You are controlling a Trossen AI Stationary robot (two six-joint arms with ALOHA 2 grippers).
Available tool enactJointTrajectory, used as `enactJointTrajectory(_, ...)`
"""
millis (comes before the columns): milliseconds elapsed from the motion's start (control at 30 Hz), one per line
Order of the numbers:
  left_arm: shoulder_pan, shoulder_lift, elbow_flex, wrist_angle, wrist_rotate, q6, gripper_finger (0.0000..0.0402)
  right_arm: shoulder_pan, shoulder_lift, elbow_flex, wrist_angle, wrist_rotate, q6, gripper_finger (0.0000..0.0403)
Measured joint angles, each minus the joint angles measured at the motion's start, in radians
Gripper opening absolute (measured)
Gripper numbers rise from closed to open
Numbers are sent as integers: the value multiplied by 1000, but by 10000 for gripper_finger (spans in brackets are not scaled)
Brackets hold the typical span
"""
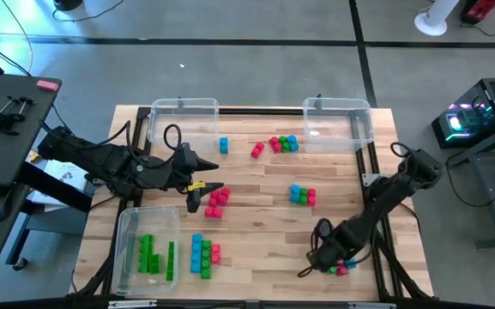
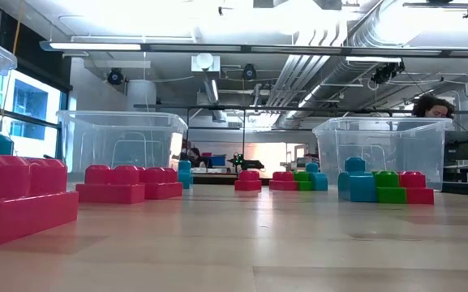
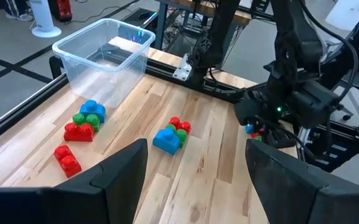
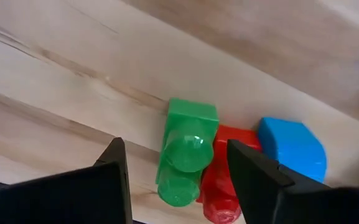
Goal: Sort blocks
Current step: Put the green game piece into the bottom left transparent bin
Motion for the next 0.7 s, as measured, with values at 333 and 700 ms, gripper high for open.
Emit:
enactJointTrajectory(333, 0, 0, 0, -2, 0, 0, 257, 0, 72, 1, 85, -25, -28, 151)
enactJointTrajectory(700, 0, 0, 0, -6, 0, 1, 257, -30, 81, 0, 118, -7, -259, 151)
